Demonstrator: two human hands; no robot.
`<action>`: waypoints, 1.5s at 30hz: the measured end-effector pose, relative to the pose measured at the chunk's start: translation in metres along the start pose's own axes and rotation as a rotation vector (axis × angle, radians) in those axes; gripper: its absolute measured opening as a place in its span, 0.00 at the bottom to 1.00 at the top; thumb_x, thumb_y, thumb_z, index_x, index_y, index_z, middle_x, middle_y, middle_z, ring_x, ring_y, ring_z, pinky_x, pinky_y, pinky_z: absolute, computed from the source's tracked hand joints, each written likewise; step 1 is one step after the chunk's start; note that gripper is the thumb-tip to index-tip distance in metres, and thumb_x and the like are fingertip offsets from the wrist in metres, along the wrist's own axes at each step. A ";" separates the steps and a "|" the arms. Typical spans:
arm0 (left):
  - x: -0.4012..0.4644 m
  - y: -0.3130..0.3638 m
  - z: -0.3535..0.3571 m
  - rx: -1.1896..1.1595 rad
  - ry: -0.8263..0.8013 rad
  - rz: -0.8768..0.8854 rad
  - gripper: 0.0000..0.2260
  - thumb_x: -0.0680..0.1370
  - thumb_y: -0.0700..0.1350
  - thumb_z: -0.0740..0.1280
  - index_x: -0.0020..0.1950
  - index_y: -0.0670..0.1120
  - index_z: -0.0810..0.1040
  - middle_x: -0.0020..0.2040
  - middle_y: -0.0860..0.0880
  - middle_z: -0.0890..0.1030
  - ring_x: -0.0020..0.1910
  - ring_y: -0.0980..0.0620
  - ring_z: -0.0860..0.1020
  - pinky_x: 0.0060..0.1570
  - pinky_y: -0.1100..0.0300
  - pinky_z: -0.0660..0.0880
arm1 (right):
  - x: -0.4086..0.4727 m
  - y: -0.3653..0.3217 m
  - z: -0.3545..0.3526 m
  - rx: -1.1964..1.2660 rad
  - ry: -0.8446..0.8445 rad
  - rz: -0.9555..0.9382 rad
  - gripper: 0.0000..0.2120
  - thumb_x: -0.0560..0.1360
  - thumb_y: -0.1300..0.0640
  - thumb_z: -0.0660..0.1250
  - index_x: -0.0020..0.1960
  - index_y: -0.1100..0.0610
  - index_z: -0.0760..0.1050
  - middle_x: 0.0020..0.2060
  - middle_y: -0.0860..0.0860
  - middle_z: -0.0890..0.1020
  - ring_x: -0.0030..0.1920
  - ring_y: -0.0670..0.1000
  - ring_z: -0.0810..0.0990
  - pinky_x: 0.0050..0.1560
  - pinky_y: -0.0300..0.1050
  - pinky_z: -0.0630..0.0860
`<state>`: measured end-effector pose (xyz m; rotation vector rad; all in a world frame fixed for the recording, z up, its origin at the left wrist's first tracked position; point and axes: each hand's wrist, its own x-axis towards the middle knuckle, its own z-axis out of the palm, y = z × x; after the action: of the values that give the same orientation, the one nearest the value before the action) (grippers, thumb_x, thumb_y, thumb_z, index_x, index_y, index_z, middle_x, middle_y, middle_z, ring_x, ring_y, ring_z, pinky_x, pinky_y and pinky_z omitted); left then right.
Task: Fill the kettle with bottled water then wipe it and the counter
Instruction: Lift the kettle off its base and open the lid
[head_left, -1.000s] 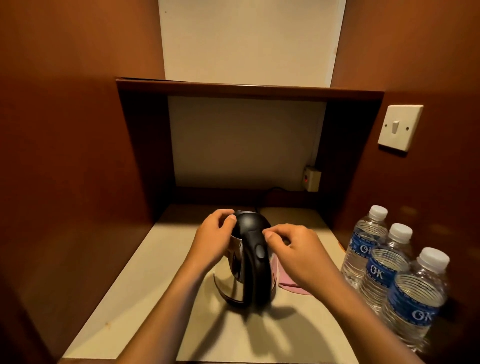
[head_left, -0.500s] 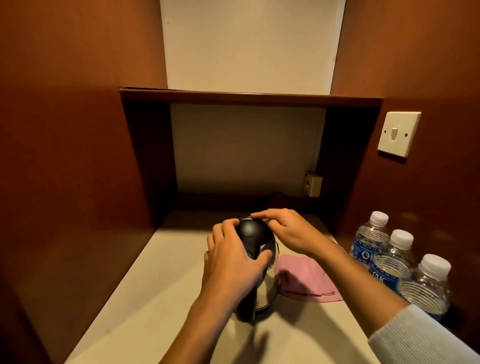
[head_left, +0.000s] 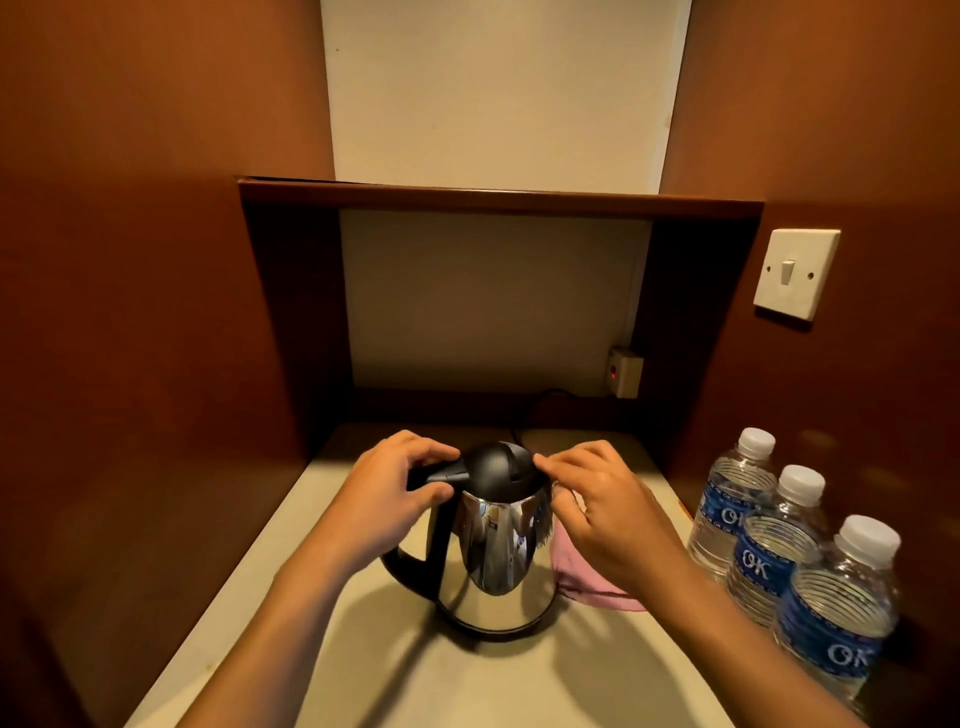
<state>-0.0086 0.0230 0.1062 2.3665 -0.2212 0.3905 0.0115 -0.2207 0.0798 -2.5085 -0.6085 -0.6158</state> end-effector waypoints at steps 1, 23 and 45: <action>0.002 -0.003 -0.001 -0.010 0.002 0.007 0.16 0.76 0.43 0.73 0.62 0.58 0.80 0.54 0.63 0.77 0.58 0.62 0.74 0.58 0.65 0.68 | -0.003 -0.001 0.001 -0.001 0.000 -0.005 0.24 0.78 0.49 0.54 0.71 0.49 0.75 0.59 0.41 0.79 0.57 0.34 0.62 0.50 0.29 0.64; 0.030 0.056 0.053 0.443 0.035 -0.045 0.18 0.82 0.55 0.56 0.64 0.45 0.74 0.52 0.48 0.82 0.49 0.49 0.80 0.51 0.53 0.75 | -0.009 -0.004 0.030 0.448 0.101 0.275 0.17 0.80 0.53 0.65 0.68 0.49 0.75 0.59 0.43 0.79 0.59 0.40 0.76 0.55 0.34 0.74; 0.048 -0.004 -0.039 -0.376 0.077 -0.001 0.17 0.84 0.59 0.53 0.61 0.56 0.78 0.50 0.53 0.82 0.54 0.53 0.80 0.62 0.46 0.76 | 0.044 -0.086 0.022 0.458 0.010 0.102 0.09 0.80 0.50 0.64 0.53 0.37 0.80 0.51 0.35 0.81 0.56 0.36 0.76 0.57 0.39 0.74</action>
<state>0.0287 0.0497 0.1470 1.9786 -0.2344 0.4004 0.0094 -0.1280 0.1151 -2.0899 -0.5424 -0.3968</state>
